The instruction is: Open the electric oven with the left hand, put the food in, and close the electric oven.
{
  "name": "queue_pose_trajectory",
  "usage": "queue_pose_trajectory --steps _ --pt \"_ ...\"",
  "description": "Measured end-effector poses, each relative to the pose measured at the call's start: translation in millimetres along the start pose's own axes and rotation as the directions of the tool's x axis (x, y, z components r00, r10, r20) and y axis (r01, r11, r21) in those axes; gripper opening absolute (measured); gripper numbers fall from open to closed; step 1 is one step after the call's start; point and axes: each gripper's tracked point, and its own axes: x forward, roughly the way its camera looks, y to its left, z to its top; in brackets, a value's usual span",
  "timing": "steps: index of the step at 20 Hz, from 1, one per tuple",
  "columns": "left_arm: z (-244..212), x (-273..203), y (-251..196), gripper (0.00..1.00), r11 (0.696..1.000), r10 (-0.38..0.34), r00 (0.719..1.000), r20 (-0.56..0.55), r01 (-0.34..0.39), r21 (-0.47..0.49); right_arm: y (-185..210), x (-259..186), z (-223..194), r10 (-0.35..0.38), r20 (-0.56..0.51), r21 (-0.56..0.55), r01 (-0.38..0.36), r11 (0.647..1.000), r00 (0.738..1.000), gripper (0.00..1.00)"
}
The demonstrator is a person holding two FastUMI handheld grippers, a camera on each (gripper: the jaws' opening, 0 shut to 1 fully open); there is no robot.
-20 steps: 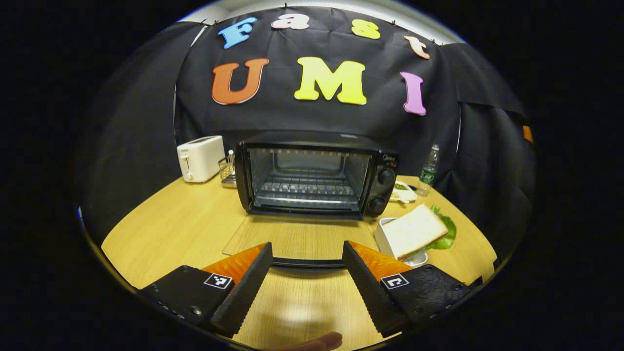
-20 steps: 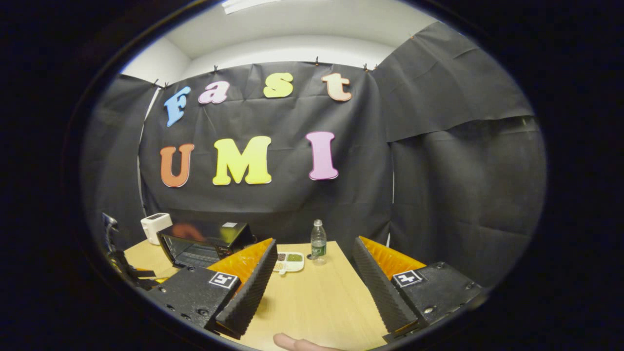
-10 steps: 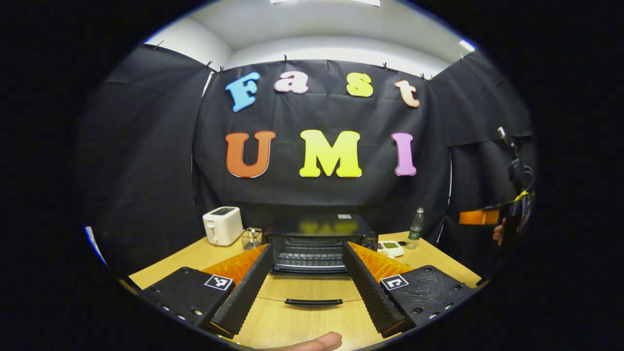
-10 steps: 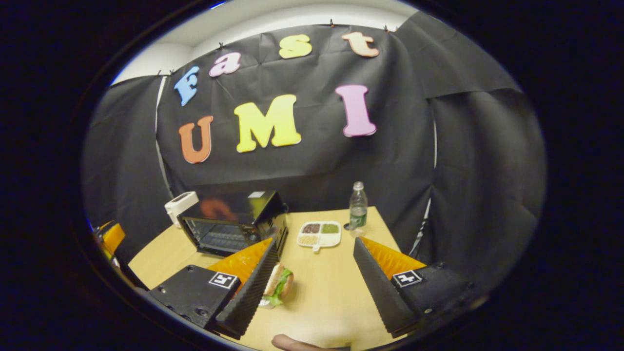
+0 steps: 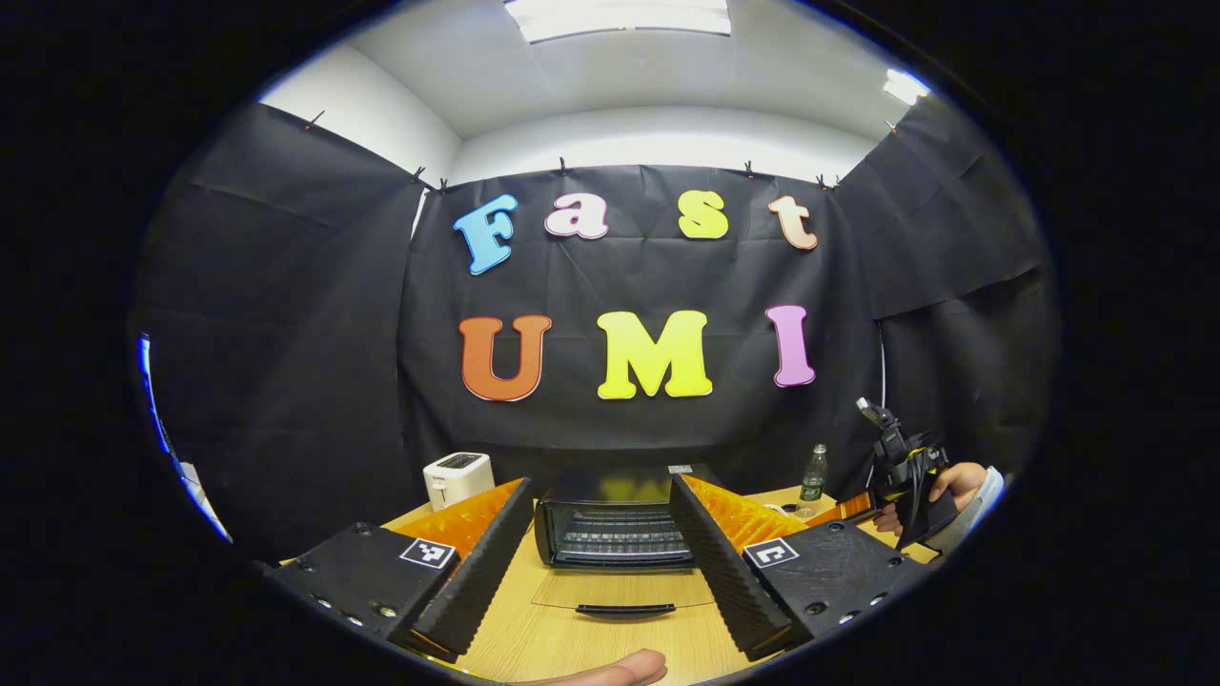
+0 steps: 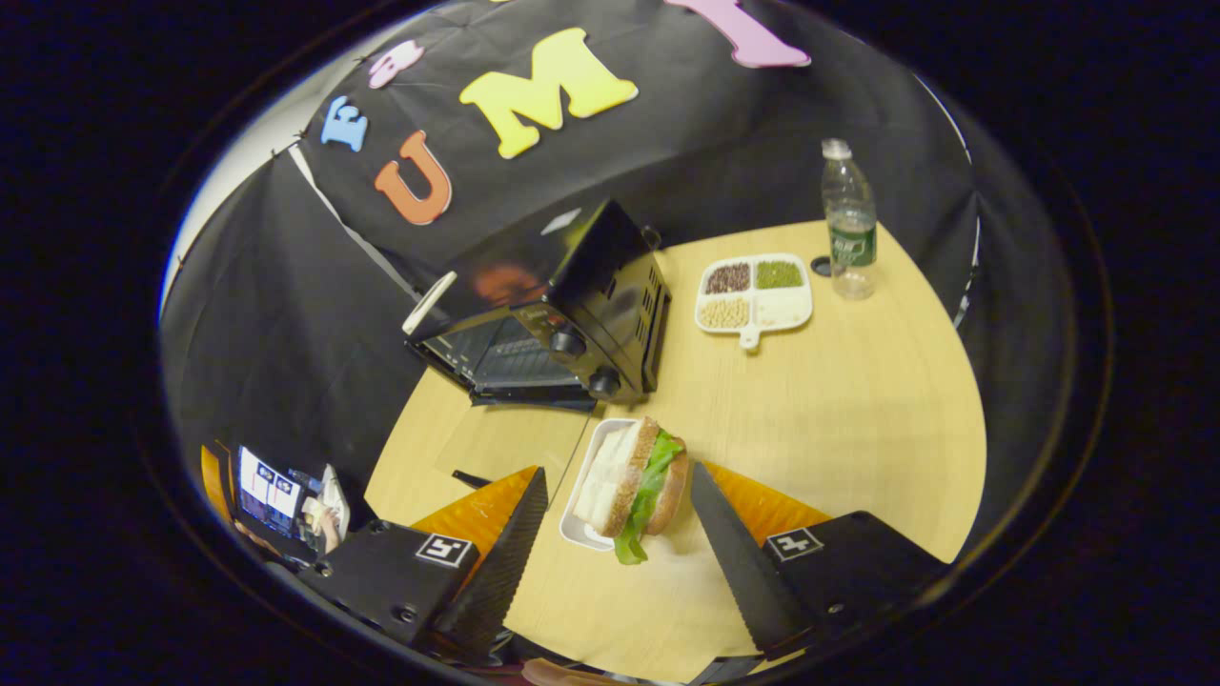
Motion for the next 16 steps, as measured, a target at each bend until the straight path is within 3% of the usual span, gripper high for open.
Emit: queue_pose_trajectory --steps 2,3,5,6,8,9,12,16 --pt "-0.8 -1.3 0.4 0.94 1.0 0.008 1.0 0.0 -0.008 0.007 -6.4 17.6 -3.0 0.03 -0.08 0.088 -0.023 0.996 0.996 0.96" --pt "-3.4 -1.1 0.0 0.94 1.0 0.01 1.0 -0.007 -0.01 0.012 -7.0 25.4 -7.7 0.056 -0.118 0.137 -0.04 0.99 0.991 0.89" --pt "-6.9 -1.6 -1.2 0.94 1.0 0.013 1.0 -0.02 -0.012 0.028 -13.5 38.5 -12.9 0.082 -0.175 0.186 -0.049 0.981 0.981 0.87" --pt "-9.4 -0.8 -2.1 0.94 0.999 0.015 1.0 -0.027 -0.014 0.037 -17.2 42.4 -15.5 0.082 -0.194 0.2 -0.043 0.979 0.977 0.92" --pt "-14.9 2.9 -4.9 0.94 0.999 0.015 0.999 -0.04 -0.013 0.053 -16.5 47.6 -16.4 0.106 -0.217 0.223 -0.056 0.973 0.97 0.89" --pt "-17.3 4.5 -7.1 0.94 0.998 0.012 0.999 -0.048 -0.009 0.058 -14.2 49.5 -16.4 0.125 -0.232 0.237 -0.069 0.969 0.965 0.81" --pt "-25.0 5.9 -12.0 0.95 0.997 0.006 0.998 -0.066 -0.001 0.072 -7.2 54.6 -24.6 0.163 -0.284 0.271 -0.084 0.959 0.945 0.7" --pt "-25.3 5.0 -8.7 0.96 0.996 0.028 0.997 -0.068 -0.022 0.089 -9.6 56.5 -24.7 0.158 -0.279 0.284 -0.076 0.956 0.947 0.51"
